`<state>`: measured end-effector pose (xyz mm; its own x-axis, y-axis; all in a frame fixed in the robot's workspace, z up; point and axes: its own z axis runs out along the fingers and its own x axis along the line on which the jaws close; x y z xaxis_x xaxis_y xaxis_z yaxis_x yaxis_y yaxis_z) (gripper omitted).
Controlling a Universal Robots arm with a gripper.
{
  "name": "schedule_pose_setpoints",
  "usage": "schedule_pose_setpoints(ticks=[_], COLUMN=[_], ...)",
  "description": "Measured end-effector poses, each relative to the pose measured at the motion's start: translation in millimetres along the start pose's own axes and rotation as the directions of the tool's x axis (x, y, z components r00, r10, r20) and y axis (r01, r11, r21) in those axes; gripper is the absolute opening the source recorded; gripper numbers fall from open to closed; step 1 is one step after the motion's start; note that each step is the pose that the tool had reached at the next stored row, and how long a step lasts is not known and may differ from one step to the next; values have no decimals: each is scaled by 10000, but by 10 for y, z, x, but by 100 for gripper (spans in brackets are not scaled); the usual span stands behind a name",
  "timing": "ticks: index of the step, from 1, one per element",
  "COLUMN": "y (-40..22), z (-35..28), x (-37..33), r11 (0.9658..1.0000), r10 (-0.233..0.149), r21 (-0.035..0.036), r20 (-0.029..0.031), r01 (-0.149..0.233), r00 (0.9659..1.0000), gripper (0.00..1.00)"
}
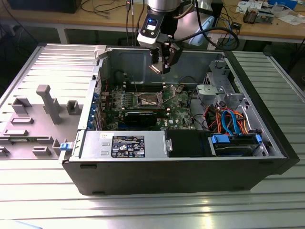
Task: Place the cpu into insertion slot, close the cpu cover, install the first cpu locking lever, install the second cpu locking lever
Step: 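Place the cpu into insertion slot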
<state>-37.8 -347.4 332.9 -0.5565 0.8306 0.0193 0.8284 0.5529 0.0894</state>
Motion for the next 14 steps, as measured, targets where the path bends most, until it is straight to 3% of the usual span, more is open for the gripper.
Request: schedule_pose_setpoints(ticks=[14], y=[0], z=[2], x=[0], r11=[9998], r10=[193], r21=[-4], r20=[18], r01=[-193], r00=[9998], gripper=[55])
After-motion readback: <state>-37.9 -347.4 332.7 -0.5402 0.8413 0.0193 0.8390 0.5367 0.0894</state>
